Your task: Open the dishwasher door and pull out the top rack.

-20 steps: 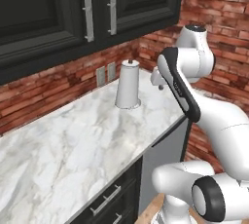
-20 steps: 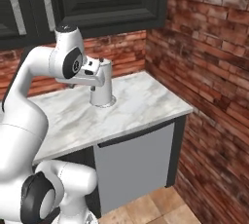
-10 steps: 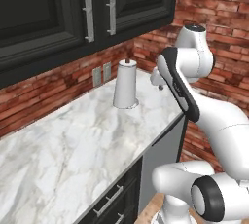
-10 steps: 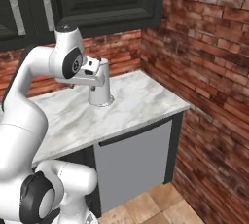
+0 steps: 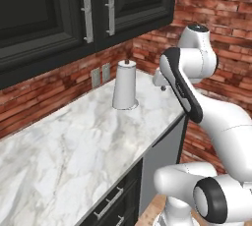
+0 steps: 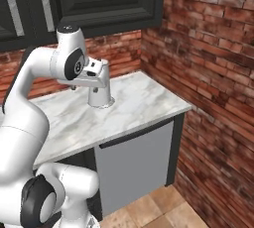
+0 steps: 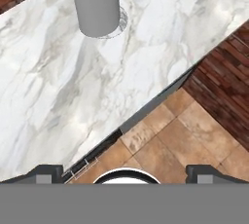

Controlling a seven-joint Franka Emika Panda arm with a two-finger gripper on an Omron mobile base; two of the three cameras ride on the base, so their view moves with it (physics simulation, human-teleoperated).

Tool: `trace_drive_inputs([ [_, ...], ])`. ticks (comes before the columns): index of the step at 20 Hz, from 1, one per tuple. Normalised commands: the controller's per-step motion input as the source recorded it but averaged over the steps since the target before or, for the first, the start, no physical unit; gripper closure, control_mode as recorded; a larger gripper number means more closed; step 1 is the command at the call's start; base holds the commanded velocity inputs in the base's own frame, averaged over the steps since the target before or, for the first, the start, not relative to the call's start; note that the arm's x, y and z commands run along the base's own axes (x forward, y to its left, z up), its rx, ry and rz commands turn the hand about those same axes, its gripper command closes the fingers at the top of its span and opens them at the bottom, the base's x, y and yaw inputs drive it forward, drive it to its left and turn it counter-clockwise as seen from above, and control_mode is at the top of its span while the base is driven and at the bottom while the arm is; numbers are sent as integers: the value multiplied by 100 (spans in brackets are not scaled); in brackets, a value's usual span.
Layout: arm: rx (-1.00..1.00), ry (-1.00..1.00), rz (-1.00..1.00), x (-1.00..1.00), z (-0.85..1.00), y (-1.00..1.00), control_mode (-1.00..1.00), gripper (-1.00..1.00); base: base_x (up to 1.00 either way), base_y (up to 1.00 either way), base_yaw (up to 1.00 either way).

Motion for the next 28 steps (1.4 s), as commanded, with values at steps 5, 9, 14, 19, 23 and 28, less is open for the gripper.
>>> trace_drive_inputs([
  [5,12,0,-7,-13,-33,-9,-100,-100,0,0,0],
  [9,18,-1,-8,-34,-44,-26,-100,-100,0,0,0],
  [14,29,-1,-6,-51,-62,-70,-100,-100,0,0,0],
  [19,42,0,-7,-36,-67,-82,-100,-100,0,0,0],
  [23,41,-3,-7,-21,-86,-83,-100,-100,0,0,0],
  [28,38,-8,-13,2,-95,-58,-100,-100,0,0,0],
])
